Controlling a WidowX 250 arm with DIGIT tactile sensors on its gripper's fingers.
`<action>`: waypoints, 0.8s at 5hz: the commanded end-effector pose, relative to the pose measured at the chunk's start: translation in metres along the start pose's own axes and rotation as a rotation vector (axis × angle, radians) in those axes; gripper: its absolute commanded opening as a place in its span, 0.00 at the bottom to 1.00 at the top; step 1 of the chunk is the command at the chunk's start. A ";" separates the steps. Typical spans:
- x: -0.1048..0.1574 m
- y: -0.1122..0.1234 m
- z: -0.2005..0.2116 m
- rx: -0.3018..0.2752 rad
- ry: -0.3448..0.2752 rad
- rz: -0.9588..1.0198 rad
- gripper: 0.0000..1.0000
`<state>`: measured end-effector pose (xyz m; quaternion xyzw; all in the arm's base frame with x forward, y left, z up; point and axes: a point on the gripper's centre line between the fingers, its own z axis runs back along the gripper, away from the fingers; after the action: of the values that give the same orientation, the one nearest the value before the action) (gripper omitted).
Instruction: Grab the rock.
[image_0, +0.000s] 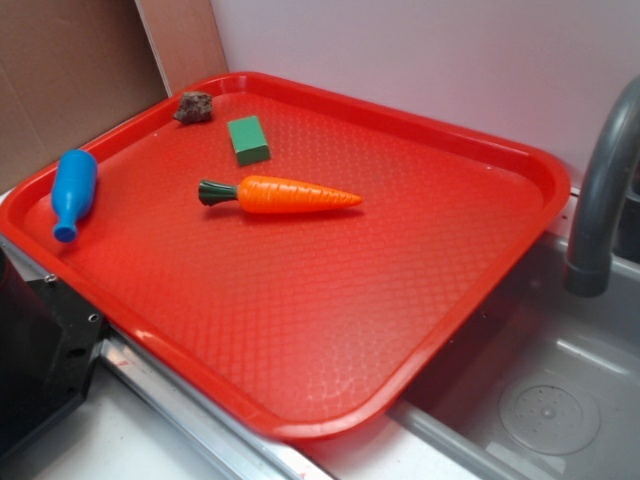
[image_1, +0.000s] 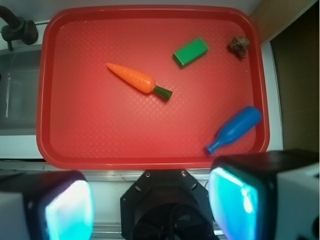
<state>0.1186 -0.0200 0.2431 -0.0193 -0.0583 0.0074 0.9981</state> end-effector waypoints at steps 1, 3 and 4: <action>0.000 0.000 0.000 0.000 0.000 0.000 1.00; 0.055 0.058 -0.049 -0.014 -0.085 0.419 1.00; 0.084 0.084 -0.072 0.013 -0.155 0.524 1.00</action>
<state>0.2086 0.0558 0.1686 -0.0287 -0.1117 0.2636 0.9577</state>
